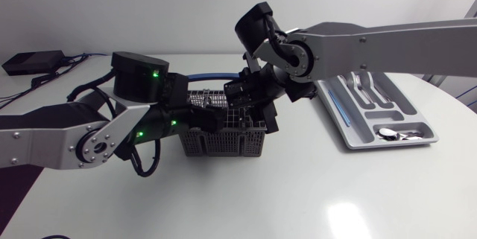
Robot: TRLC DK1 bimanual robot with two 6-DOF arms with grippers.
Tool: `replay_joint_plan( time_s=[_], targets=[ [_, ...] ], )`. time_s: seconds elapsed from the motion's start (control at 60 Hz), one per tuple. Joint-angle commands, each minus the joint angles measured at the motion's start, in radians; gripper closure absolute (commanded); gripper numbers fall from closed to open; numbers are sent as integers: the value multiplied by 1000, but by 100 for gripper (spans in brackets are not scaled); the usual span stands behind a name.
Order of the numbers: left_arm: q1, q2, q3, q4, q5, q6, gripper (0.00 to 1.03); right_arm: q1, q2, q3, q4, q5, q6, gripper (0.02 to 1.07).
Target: Unload the cutlery basket into the drawer organizer.
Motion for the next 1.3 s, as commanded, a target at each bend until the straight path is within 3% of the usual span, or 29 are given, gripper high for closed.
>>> replay_joint_plan(
  time_s=[0.0, 0.1, 0.733, 1.05, 1.283],
  targets=[
    [9, -25, -28, -7, 12, 31, 17, 8, 27, 24, 7, 16, -32, 53],
    [7, -29, -35, -7, 16, 37, 17, 3, 37, 30, 2, 18, -35, 61],
    [2, -45, -73, -1, 18, 35, 17, 15, 38, -10, -4, 23, -24, 77],
    [-1, -46, -82, 5, 18, 34, 17, 18, 31, -17, 4, 24, -22, 101],
    [-5, -51, -93, 8, 18, 32, 17, 29, -6, -36, 19, 33, -15, 101]
  ],
)
